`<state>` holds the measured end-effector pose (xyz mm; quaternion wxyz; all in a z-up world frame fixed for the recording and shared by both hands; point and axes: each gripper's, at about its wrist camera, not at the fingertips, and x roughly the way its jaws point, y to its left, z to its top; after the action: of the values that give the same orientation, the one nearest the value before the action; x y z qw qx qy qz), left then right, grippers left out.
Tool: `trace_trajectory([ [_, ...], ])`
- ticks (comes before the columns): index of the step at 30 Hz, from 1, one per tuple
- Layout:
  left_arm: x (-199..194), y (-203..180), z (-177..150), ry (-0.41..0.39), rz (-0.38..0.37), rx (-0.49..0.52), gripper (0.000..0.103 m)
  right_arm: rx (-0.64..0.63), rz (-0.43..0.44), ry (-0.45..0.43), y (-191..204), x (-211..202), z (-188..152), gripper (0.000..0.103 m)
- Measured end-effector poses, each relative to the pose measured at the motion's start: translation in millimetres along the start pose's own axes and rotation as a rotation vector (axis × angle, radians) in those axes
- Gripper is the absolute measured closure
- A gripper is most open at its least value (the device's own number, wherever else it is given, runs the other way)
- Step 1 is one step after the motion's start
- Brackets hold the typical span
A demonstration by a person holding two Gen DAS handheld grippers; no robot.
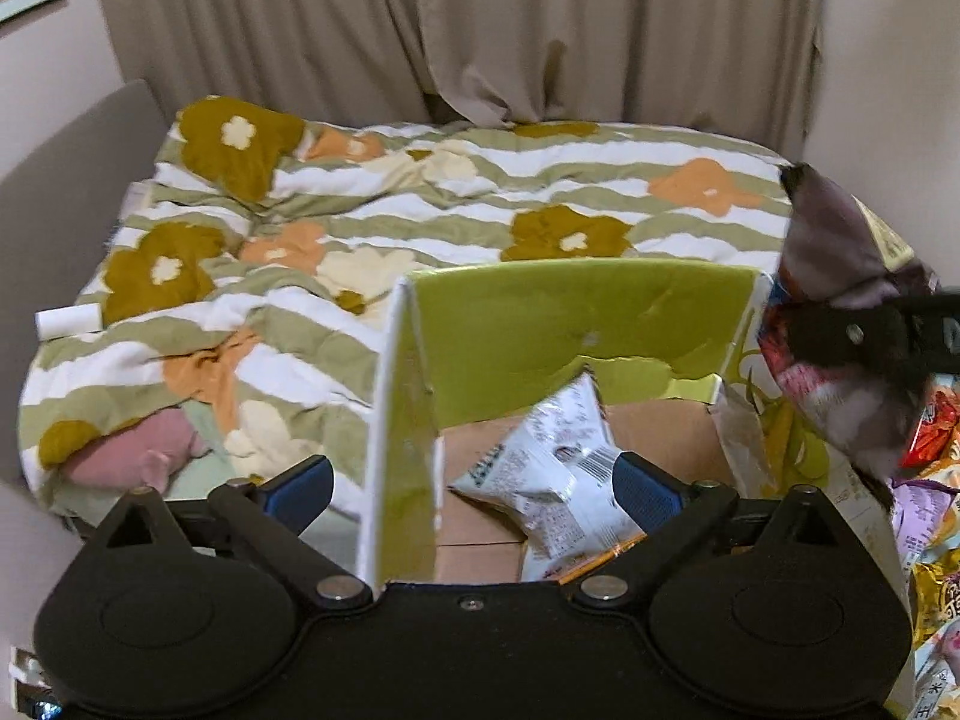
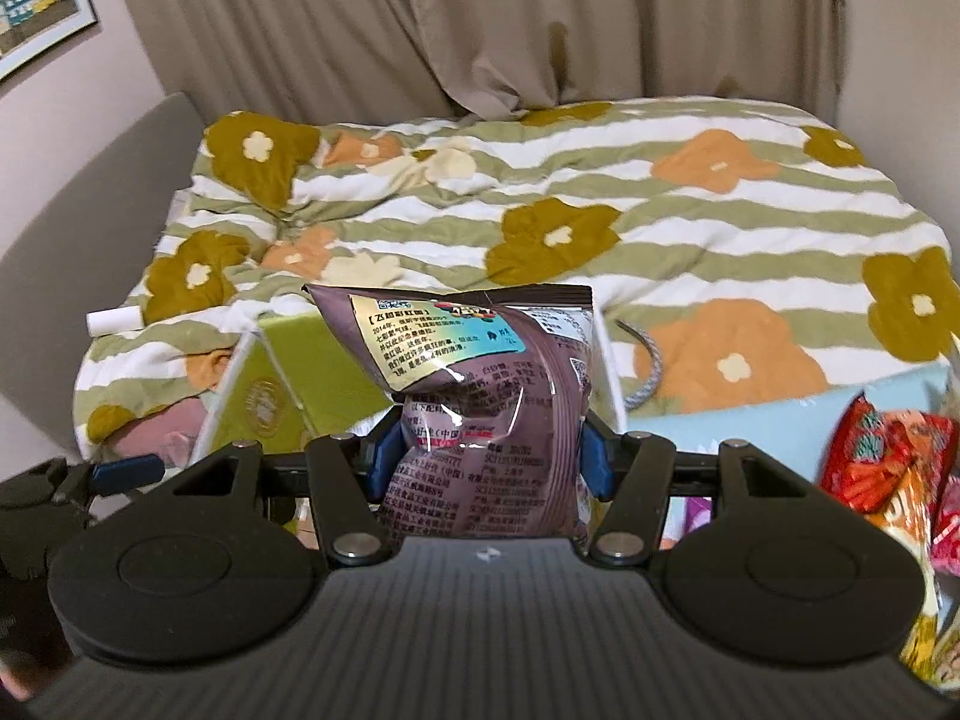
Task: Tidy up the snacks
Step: 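Lift both bags and drop them into the yellow box, opening both tools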
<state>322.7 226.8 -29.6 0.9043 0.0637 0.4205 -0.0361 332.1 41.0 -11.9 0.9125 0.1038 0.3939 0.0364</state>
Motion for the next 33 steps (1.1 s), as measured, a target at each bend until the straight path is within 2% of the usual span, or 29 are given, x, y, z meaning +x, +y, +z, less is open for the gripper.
trace_trajectory([
  [4,-13,6,-1,-0.032,0.013,-0.032,0.002,-0.033,0.034,0.004,8,6,9,0.030],
  [10,-14,11,-2,-0.038,0.030,-0.050,0.001,-0.064,0.059,0.073,20,38,15,0.030],
  [13,-12,13,-4,-0.042,0.036,-0.059,0.001,-0.090,0.055,0.089,24,56,16,0.023],
  [15,-11,14,-8,-0.042,0.020,-0.066,0.001,-0.098,0.041,0.089,25,63,15,0.000],
  [17,-12,16,-12,-0.044,-0.002,-0.076,0.001,-0.102,0.042,0.064,23,65,11,0.000],
  [22,-14,19,-17,-0.051,0.003,-0.105,0.001,-0.102,0.051,0.036,17,61,0,0.000],
  [33,-40,19,-15,-0.132,0.028,-0.096,0.001,-0.073,0.048,-0.037,11,17,-8,0.000],
])
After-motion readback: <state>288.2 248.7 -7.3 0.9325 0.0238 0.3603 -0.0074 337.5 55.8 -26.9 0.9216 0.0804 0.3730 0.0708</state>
